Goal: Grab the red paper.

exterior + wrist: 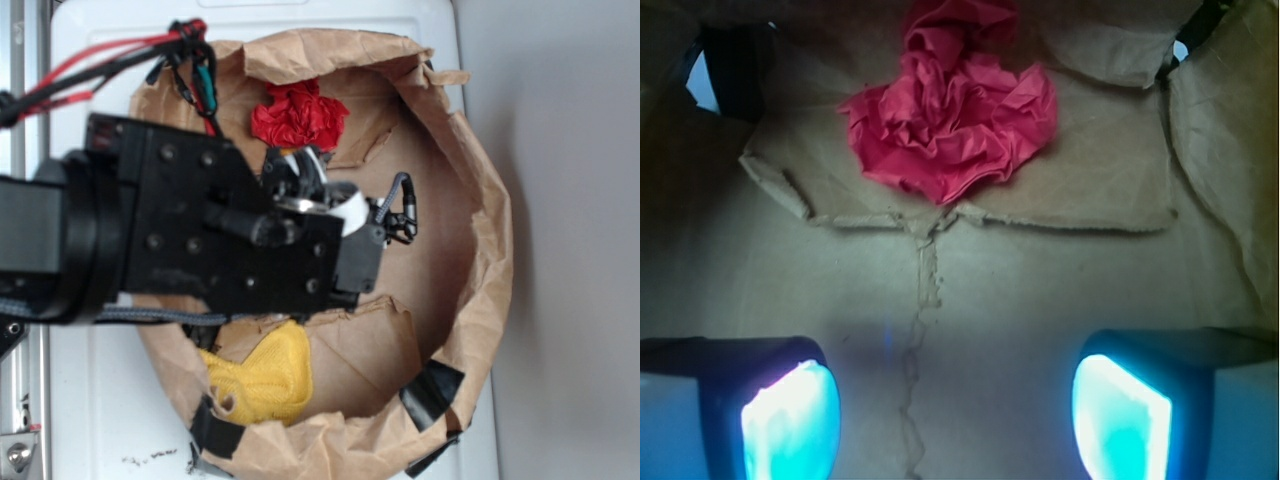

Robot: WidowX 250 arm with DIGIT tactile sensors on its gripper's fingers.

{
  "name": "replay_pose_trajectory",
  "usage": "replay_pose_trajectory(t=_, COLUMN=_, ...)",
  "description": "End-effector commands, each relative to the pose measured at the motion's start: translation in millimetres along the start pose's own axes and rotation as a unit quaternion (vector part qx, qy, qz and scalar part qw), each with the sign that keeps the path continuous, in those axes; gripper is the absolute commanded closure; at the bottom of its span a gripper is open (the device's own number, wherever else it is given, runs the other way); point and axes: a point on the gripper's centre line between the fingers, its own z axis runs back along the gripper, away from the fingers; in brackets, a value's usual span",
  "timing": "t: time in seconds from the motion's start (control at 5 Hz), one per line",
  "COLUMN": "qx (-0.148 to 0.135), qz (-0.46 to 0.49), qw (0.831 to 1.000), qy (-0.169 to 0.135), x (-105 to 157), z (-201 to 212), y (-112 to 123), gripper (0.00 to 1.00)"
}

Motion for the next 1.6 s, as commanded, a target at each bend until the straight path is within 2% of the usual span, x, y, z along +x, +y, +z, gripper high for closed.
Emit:
replay_pose_trajectory(t=0.0, qx=-0.018, qz=0.007, qw=1.0, qy=-0.005, x=15.4, z=-6.2, y=1.1, gripper=0.0)
replay_pose_trajectory(t=0.2, qx=-0.01, qz=0.003, qw=1.0, qy=0.0, x=27.1, z=-5.1, y=4.0, gripper=0.0)
replay_pose_trajectory(t=0.6, qx=0.009, qz=0.008, qw=1.0, qy=0.008, x=38.0, z=12.8, y=-8.2, gripper=0.0)
replay_pose_trajectory(t=1.0, qx=0.015, qz=0.019, qw=1.0, qy=-0.014, x=44.6, z=-0.6, y=-20.2, gripper=0.0)
replay_pose_trajectory(t=1.4, qx=0.03, qz=0.017, qw=0.999, qy=-0.031, x=56.2, z=-14.9, y=-10.9, gripper=0.0)
